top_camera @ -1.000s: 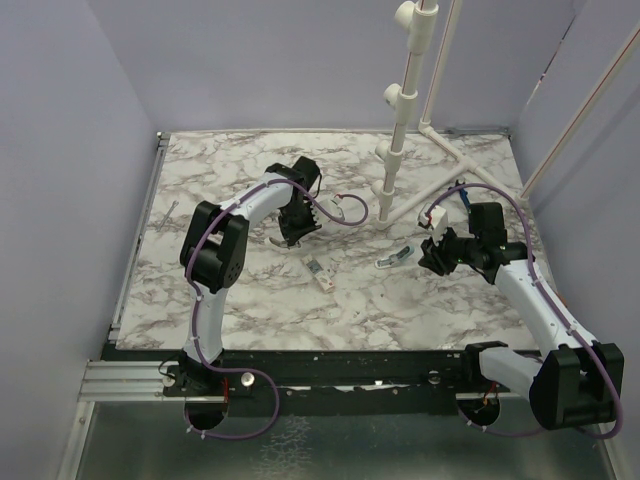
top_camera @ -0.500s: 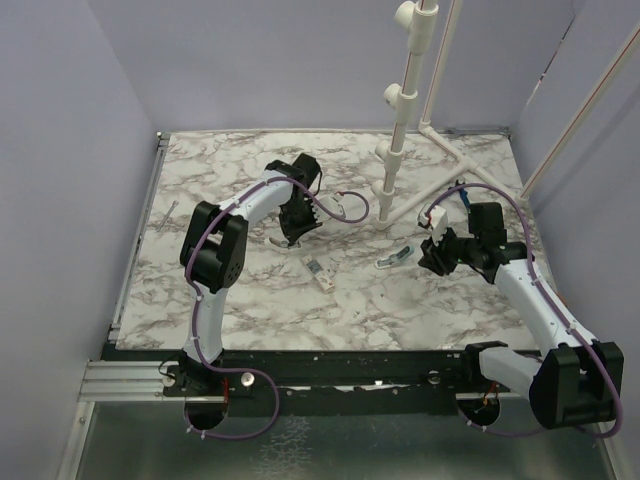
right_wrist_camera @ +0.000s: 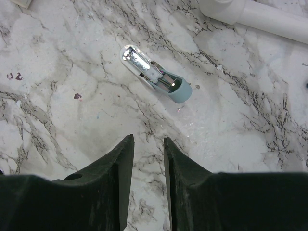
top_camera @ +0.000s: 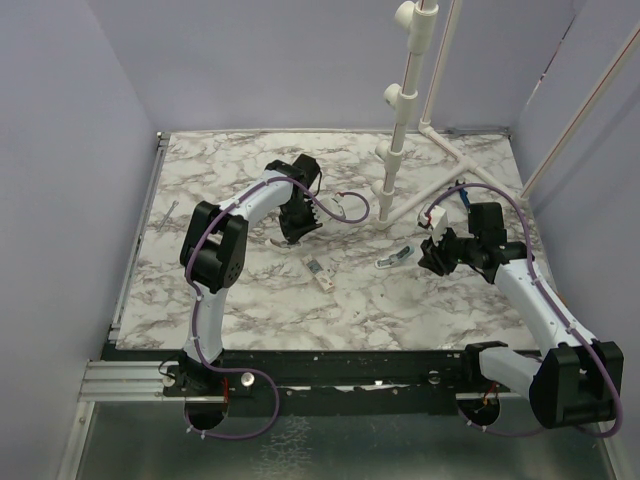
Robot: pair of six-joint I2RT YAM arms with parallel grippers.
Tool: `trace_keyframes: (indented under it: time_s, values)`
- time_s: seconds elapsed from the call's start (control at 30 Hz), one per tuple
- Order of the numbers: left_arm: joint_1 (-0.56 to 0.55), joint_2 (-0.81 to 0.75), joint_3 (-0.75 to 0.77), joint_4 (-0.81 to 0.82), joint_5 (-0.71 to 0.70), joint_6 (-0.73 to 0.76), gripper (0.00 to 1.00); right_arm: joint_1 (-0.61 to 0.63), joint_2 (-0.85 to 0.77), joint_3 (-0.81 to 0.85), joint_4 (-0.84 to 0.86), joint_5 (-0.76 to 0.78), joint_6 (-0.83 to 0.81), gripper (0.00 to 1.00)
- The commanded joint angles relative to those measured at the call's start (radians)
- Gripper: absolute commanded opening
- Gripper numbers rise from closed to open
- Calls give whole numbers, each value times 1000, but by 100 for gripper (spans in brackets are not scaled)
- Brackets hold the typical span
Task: Load the staples into the stapler
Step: Install the staple into the stapler.
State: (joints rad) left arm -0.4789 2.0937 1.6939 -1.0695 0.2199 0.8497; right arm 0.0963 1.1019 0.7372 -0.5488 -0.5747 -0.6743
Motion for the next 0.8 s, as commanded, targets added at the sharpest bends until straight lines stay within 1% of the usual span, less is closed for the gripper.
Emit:
trace_keyframes:
  time_s: [0.0,0.4,0.6,0.77]
  values:
    - [5,-15,2,-14,22,0,5,-6,10,14,-25,-28,-11,35]
    - [6,-9,7,-7,15,-1,6,-6,13,13,-27,-27,-13,35]
    - [19,-33,7,19,31,-18,22,-6,12,14,-27,-27,-13,35]
    - [29,-30,19,26,55,-24,27,-6,10,14,-30,-27,-13,35]
